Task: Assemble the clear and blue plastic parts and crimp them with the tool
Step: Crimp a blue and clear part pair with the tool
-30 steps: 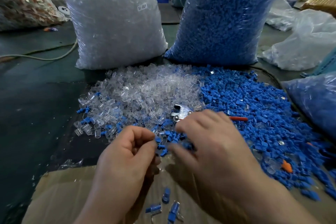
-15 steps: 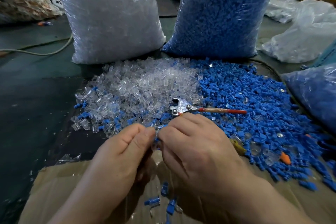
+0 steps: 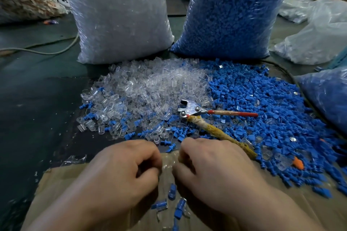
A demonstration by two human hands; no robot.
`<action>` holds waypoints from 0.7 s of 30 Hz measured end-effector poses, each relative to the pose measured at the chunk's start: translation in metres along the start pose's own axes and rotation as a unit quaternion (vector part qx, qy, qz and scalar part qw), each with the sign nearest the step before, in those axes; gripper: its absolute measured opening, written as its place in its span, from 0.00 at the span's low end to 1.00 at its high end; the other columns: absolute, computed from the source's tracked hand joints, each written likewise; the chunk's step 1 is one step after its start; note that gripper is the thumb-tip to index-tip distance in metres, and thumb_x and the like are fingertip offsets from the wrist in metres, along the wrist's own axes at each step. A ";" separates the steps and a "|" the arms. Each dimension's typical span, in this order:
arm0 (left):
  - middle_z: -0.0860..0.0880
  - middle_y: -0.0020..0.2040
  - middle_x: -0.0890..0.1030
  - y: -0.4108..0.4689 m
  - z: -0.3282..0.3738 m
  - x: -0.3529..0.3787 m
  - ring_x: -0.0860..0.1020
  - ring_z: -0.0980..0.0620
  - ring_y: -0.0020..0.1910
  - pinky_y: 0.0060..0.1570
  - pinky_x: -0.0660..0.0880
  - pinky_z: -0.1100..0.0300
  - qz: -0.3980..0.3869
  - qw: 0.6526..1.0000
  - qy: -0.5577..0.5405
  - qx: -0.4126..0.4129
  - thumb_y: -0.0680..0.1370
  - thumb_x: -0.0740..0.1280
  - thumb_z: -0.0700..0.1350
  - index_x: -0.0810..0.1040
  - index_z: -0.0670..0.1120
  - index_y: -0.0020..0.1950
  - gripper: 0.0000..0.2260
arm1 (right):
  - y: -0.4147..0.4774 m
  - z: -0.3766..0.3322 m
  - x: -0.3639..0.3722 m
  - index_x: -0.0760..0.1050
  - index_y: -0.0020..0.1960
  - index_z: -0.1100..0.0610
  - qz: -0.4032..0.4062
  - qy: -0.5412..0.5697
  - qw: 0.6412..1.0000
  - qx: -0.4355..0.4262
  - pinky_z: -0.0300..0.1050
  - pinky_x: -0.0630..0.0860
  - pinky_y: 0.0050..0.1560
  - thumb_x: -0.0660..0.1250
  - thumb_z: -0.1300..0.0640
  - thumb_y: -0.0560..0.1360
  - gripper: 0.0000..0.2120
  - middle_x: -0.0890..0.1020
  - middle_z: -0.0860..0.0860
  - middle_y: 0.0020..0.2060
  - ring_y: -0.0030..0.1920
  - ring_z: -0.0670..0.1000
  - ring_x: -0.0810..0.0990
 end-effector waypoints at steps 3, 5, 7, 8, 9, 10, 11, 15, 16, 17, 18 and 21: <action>0.65 0.47 0.77 0.000 0.006 0.007 0.77 0.63 0.45 0.40 0.76 0.62 -0.049 0.999 0.013 0.018 0.66 0.62 0.62 0.74 0.64 0.47 0.11 | 0.002 0.001 0.005 0.57 0.46 0.46 0.006 -0.006 1.000 -0.009 0.50 0.59 0.35 0.54 0.37 0.77 0.14 0.68 0.46 0.38 0.41 0.55 0.73; 0.66 0.46 0.77 0.000 0.007 0.009 0.77 0.64 0.44 0.39 0.75 0.64 -0.041 0.999 0.020 0.003 0.66 0.62 0.65 0.73 0.65 0.48 0.13 | 0.006 0.002 0.007 0.59 0.49 0.46 0.022 -0.009 1.000 -0.010 0.50 0.60 0.35 0.54 0.36 0.77 0.14 0.68 0.45 0.40 0.43 0.55 0.76; 0.67 0.45 0.78 0.002 0.002 0.010 0.77 0.64 0.41 0.36 0.74 0.65 0.020 0.999 0.025 -0.035 0.67 0.61 0.67 0.71 0.66 0.50 0.14 | 0.013 0.002 0.010 0.61 0.52 0.46 0.029 -0.019 0.999 -0.006 0.49 0.62 0.36 0.54 0.33 0.77 0.17 0.68 0.45 0.42 0.44 0.55 0.77; 0.66 0.45 0.78 0.003 -0.002 0.009 0.77 0.63 0.40 0.36 0.74 0.64 0.061 0.996 0.034 -0.056 0.68 0.61 0.67 0.71 0.66 0.52 0.14 | 0.017 0.001 0.012 0.62 0.54 0.46 0.031 -0.029 0.999 -0.006 0.49 0.63 0.36 0.53 0.32 0.76 0.19 0.69 0.46 0.43 0.46 0.55 0.78; 0.63 0.44 0.77 0.005 -0.006 0.009 0.76 0.61 0.40 0.38 0.74 0.62 0.095 0.991 0.052 -0.075 0.70 0.62 0.66 0.70 0.67 0.56 0.15 | 0.021 0.000 0.014 0.63 0.56 0.47 0.031 -0.039 0.999 -0.007 0.49 0.63 0.35 0.53 0.32 0.76 0.20 0.70 0.47 0.44 0.47 0.55 0.78; 0.63 0.44 0.76 0.008 -0.008 0.009 0.76 0.61 0.40 0.40 0.74 0.61 0.115 0.986 0.079 -0.088 0.72 0.63 0.65 0.69 0.67 0.62 0.18 | 0.024 -0.001 0.017 0.64 0.57 0.47 0.030 -0.048 0.998 -0.009 0.49 0.63 0.35 0.53 0.31 0.77 0.21 0.69 0.48 0.44 0.47 0.56 0.78; 0.64 0.48 0.74 0.011 -0.009 0.010 0.75 0.61 0.43 0.43 0.74 0.61 0.119 0.982 0.111 -0.094 0.74 0.62 0.64 0.67 0.67 0.68 0.22 | 0.027 -0.001 0.019 0.65 0.58 0.48 0.029 -0.057 0.998 -0.012 0.49 0.63 0.35 0.52 0.32 0.77 0.21 0.67 0.48 0.43 0.46 0.56 0.78; 0.62 0.57 0.74 0.020 -0.004 0.020 0.75 0.58 0.55 0.50 0.71 0.63 0.097 0.978 0.161 -0.090 0.78 0.62 0.59 0.73 0.62 0.69 0.19 | 0.030 0.001 0.022 0.69 0.56 0.48 0.027 -0.073 0.997 -0.025 0.48 0.61 0.33 0.51 0.35 0.79 0.19 0.62 0.48 0.40 0.43 0.57 0.78; 0.62 0.57 0.75 0.020 -0.002 0.021 0.76 0.58 0.55 0.49 0.70 0.63 0.096 0.979 0.155 -0.091 0.78 0.64 0.58 0.75 0.62 0.67 0.17 | 0.030 0.001 0.021 0.70 0.56 0.48 0.025 -0.071 0.997 -0.026 0.48 0.61 0.32 0.51 0.37 0.80 0.18 0.61 0.48 0.39 0.42 0.57 0.78; 0.62 0.57 0.75 0.020 -0.002 0.020 0.76 0.58 0.55 0.49 0.69 0.64 0.097 0.980 0.149 -0.091 0.78 0.65 0.57 0.76 0.62 0.66 0.16 | 0.031 0.002 0.021 0.70 0.54 0.48 0.022 -0.066 0.997 -0.028 0.48 0.60 0.31 0.52 0.39 0.81 0.16 0.61 0.47 0.39 0.42 0.57 0.78; 0.62 0.56 0.76 0.020 -0.002 0.020 0.76 0.58 0.55 0.49 0.69 0.64 0.100 0.981 0.140 -0.091 0.78 0.67 0.57 0.77 0.61 0.65 0.15 | 0.031 0.002 0.021 0.69 0.52 0.48 0.022 -0.057 0.998 -0.030 0.48 0.58 0.31 0.53 0.41 0.81 0.12 0.61 0.47 0.38 0.41 0.57 0.78; 0.61 0.52 0.78 0.019 -0.004 0.020 0.77 0.58 0.50 0.46 0.68 0.64 0.122 0.984 0.104 -0.082 0.77 0.71 0.52 0.80 0.58 0.62 0.14 | 0.031 0.004 0.020 0.60 0.45 0.47 0.033 -0.038 0.998 -0.027 0.48 0.61 0.32 0.58 0.51 0.81 0.08 0.66 0.47 0.39 0.42 0.56 0.78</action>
Point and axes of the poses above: each hand's wrist, its own y-axis towards the middle knuckle, its own x-axis out of the palm, z = x × y, the point moved 2 cm from there along y, towards the middle knuckle
